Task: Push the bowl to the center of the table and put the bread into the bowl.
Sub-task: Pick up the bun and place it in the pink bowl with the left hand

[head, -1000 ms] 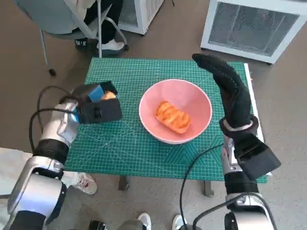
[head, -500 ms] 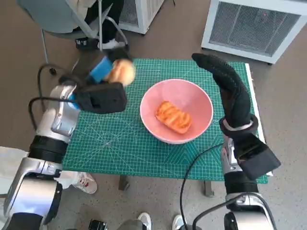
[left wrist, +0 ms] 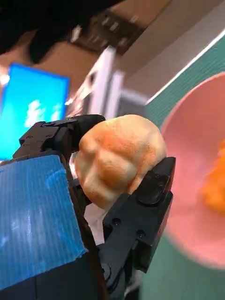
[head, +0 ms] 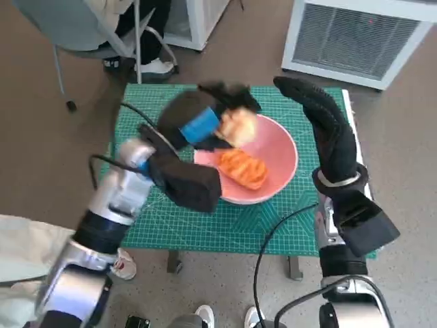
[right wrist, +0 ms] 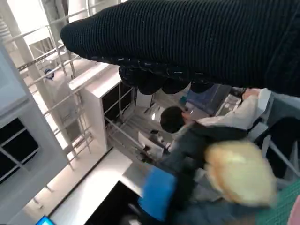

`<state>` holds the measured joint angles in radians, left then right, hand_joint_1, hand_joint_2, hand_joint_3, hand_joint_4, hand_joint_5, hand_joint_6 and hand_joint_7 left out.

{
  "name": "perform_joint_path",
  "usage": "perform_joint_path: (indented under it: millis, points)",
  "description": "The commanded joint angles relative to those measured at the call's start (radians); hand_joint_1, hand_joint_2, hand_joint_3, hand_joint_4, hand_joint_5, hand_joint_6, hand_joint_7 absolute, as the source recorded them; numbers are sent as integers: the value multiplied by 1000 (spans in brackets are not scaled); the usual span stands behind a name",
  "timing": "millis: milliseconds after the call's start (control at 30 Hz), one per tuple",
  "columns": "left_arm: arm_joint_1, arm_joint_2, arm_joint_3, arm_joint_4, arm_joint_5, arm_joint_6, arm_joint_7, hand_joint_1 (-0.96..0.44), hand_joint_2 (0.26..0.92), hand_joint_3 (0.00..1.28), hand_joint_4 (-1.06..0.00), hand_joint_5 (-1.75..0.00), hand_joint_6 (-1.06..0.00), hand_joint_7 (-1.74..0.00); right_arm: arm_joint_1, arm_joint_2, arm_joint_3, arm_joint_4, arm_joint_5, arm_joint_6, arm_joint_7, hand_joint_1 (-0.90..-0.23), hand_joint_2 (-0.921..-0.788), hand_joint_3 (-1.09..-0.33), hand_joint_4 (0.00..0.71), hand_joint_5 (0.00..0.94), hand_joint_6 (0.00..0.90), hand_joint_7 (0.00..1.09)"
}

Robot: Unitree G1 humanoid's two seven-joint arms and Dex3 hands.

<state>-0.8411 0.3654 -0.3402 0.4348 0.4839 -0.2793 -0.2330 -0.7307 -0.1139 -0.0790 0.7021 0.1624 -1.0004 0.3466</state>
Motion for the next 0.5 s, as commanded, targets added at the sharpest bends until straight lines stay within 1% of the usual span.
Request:
perform_joint_path:
  millis: [33,100,133,167,200,233,333,433,500]
  points:
    - [1,0,-7,48,-14,-6,-45,-16,908,265,-407,-1234,-348,-1338,21,-2,-1,-3,15,18,12,-592,-921,-868,116,420,-1,737]
    - [0,0,-15,48,-11,21,-84,-75,904,184,-356,-696,-282,-888,23,-2,-2,-6,16,19,11,-592,-921,-866,116,421,-1,736]
    - [0,1,-17,44,-11,37,-105,-88,908,160,-355,-581,-273,-807,24,-1,-2,-7,16,20,10,-592,-921,-866,116,421,-1,736]
    - [0,1,-18,40,-12,48,-119,-124,910,122,-334,-403,-251,-683,25,-1,-3,-9,16,20,9,-593,-921,-865,116,421,-1,735]
    - [2,2,-18,30,-14,63,-136,-147,911,96,-321,-286,-238,-602,25,0,-3,-10,15,19,7,-594,-921,-864,116,421,-1,735]
    - [4,2,-16,22,-15,73,-148,-178,912,77,-304,-203,-228,-548,26,0,-4,-11,14,19,5,-596,-921,-862,117,421,-1,735]
    - [18,5,-8,-21,-19,117,-181,-246,915,53,-270,-91,-211,-476,26,2,-5,-14,12,18,0,-600,-921,-858,118,420,-1,735]
    - [36,7,2,-58,-21,139,-186,-301,919,43,-243,-41,-192,-439,26,4,-7,-15,14,19,-1,-601,-921,-857,119,418,-1,735]
    - [53,7,12,-79,-25,139,-173,-331,920,42,-227,-24,-176,-421,24,5,-9,-11,17,20,0,-603,-921,-854,120,417,-1,735]
